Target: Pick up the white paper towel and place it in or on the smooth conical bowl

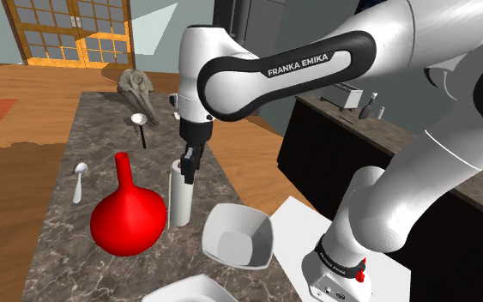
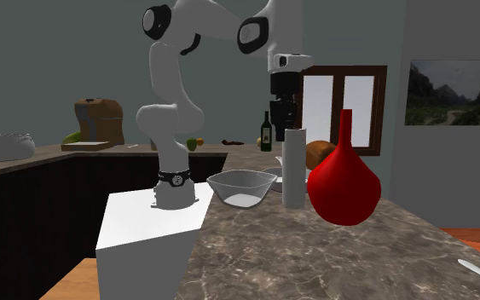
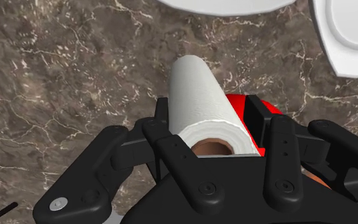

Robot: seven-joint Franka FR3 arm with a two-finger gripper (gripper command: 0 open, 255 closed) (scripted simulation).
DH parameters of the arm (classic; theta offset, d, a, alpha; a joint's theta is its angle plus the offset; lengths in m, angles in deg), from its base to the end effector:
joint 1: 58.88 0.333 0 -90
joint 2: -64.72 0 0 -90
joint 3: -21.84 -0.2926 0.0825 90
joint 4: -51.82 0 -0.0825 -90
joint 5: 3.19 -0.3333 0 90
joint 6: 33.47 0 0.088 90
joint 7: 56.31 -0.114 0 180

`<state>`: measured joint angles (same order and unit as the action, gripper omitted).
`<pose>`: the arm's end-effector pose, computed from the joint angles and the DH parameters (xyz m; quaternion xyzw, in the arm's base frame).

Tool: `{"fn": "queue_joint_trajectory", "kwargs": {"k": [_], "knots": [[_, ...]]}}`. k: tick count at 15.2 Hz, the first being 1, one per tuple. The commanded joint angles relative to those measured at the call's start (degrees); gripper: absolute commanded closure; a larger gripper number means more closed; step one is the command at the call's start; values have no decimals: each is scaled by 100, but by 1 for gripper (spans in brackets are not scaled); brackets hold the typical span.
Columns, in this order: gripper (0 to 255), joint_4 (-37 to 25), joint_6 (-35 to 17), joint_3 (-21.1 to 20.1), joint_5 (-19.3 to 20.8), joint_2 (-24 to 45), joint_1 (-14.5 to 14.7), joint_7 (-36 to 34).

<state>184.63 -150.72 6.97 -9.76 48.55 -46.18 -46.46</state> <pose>0.3701 0.2054 0.4440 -0.9566 -0.2912 0.0005 0.0153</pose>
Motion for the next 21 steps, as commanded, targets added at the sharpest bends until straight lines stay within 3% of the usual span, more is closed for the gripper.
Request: {"fn": "queue_joint_trajectory", "kwargs": {"k": [1, 21], "knots": [[255, -106, 185, 22, -4, -77, -4, 13], [255, -1485, 1745, 121, 37, -261, -37, -24]]}}
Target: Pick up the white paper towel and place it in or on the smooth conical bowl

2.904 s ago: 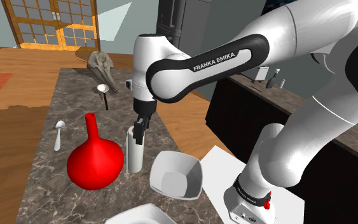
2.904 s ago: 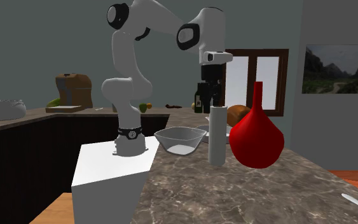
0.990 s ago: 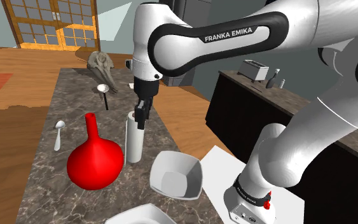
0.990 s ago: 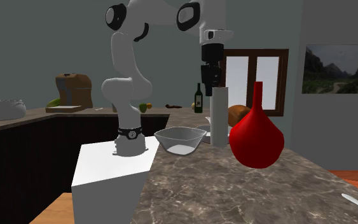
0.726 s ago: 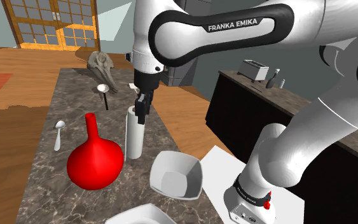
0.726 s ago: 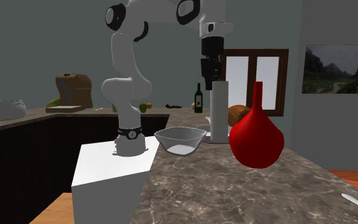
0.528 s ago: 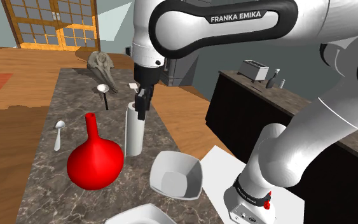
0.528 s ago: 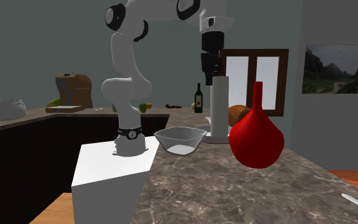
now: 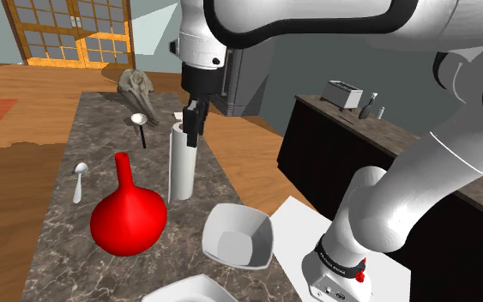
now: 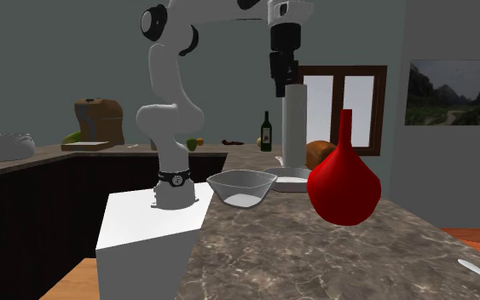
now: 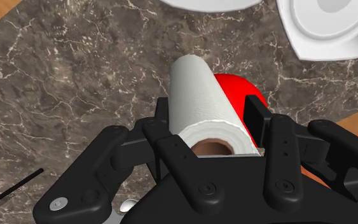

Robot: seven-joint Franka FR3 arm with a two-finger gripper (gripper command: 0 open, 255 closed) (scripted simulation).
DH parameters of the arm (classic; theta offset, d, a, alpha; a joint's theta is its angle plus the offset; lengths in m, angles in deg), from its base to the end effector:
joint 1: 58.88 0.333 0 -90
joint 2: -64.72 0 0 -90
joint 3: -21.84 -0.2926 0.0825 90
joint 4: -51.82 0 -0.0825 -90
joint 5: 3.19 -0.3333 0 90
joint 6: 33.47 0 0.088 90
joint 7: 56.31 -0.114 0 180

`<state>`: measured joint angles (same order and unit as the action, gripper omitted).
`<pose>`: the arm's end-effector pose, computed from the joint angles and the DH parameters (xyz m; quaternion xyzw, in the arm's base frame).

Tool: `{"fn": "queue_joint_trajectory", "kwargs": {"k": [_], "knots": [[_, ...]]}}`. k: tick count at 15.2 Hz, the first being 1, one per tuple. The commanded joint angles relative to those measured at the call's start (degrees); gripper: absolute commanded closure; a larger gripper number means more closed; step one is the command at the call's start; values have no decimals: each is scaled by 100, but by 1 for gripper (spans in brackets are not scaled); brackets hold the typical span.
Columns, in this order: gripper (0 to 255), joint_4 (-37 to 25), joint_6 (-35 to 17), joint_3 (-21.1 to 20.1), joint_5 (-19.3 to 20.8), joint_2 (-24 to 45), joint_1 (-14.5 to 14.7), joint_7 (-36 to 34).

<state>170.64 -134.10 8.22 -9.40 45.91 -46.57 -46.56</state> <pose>0.3664 0.2018 0.5424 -0.9566 -0.2910 0.0006 0.0153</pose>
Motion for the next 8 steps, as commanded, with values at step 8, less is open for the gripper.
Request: {"fn": "queue_joint_trajectory", "kwargs": {"k": [8], "knots": [[255, 368, 977, 147, -201, -1354, 130, 28]]}}
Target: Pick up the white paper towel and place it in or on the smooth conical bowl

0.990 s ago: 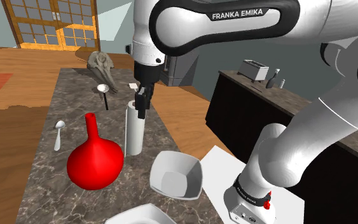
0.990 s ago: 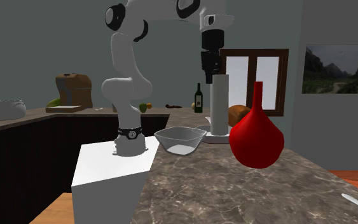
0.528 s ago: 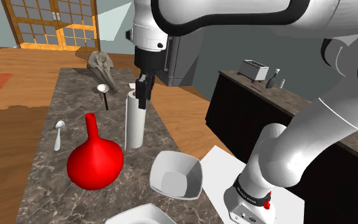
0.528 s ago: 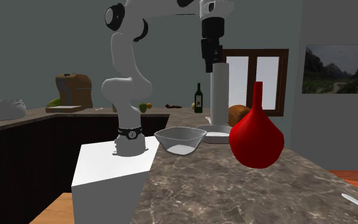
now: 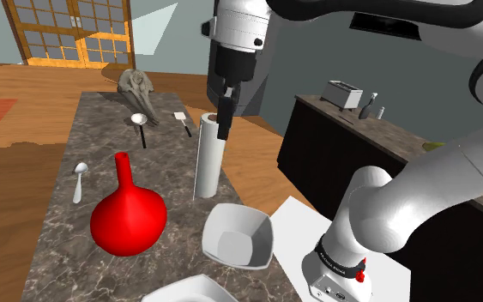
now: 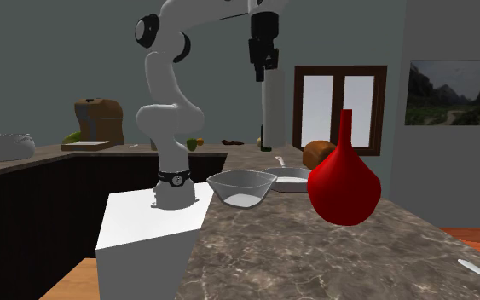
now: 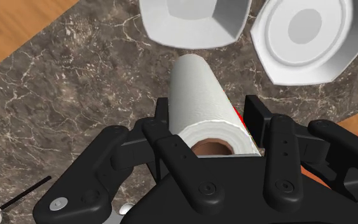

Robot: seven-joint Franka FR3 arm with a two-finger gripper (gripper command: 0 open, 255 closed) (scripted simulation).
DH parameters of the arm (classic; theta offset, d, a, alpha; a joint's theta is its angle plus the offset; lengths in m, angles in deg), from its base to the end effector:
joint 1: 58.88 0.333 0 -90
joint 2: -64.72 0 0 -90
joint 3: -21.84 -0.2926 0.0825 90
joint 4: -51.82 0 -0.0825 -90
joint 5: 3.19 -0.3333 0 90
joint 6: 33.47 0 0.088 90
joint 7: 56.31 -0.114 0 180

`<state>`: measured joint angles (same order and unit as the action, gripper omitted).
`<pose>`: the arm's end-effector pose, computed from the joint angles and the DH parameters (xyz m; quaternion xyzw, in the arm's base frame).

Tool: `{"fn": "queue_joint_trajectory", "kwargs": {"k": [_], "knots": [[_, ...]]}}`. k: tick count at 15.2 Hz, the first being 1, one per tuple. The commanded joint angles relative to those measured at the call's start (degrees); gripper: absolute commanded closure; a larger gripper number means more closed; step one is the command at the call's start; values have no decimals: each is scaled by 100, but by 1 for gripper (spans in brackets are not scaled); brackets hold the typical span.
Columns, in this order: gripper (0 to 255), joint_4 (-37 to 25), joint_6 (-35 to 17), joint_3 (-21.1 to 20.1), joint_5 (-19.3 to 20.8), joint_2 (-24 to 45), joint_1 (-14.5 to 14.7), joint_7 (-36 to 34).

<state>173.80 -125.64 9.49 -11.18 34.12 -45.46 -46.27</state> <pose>0.3015 0.1817 0.5829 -0.9566 -0.2911 -0.0001 0.0153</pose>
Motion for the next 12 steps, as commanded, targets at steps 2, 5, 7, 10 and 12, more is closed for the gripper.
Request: {"fn": "queue_joint_trajectory", "kwargs": {"k": [2, 5, 7, 10, 12], "knots": [[255, 128, 413, 63, -60, -533, 61, -6], [255, 186, 863, 130, -104, -1040, 127, -29], [255, 185, 1179, 172, -127, -1356, 171, -55], [255, 376, 1221, 183, -151, -1589, 203, -60], [255, 577, 1090, 171, -165, -1658, 211, -48]]}}
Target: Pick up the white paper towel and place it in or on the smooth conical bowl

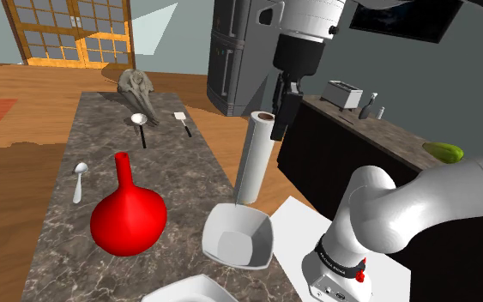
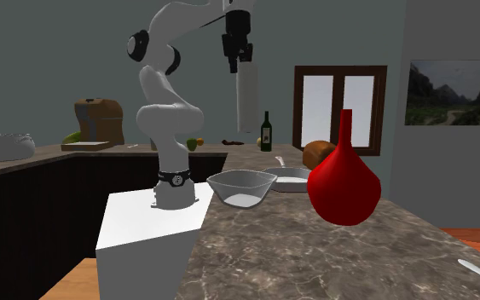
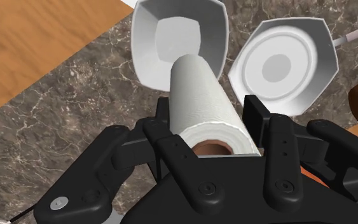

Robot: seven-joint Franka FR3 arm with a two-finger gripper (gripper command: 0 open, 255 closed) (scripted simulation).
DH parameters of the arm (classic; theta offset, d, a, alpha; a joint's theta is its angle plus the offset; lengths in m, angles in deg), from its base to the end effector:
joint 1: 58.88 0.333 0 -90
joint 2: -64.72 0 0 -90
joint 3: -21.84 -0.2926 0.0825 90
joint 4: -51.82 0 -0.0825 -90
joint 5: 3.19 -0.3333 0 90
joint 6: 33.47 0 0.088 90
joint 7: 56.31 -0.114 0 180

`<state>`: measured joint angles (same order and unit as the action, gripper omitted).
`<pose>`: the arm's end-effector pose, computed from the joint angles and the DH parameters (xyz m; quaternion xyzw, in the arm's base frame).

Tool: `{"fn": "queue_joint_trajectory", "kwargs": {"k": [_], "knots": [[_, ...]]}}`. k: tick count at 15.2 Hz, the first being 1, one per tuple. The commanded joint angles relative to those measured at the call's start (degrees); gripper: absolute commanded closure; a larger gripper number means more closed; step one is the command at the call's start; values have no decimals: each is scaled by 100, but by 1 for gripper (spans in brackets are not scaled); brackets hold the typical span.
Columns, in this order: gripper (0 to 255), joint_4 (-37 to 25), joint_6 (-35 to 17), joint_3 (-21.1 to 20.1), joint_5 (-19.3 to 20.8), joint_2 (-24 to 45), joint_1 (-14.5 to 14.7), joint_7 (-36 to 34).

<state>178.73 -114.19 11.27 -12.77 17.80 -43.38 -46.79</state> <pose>0.2059 0.1506 0.6136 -0.9566 -0.2912 0.0006 0.0153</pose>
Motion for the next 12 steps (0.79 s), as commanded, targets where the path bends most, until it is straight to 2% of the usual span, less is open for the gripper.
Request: {"fn": "queue_joint_trajectory", "kwargs": {"k": [1, 12], "knots": [[255, 182, -122, -13, -14, -60, 8, 9], [255, 1212, -850, -103, -111, -361, 58, 65]]}}
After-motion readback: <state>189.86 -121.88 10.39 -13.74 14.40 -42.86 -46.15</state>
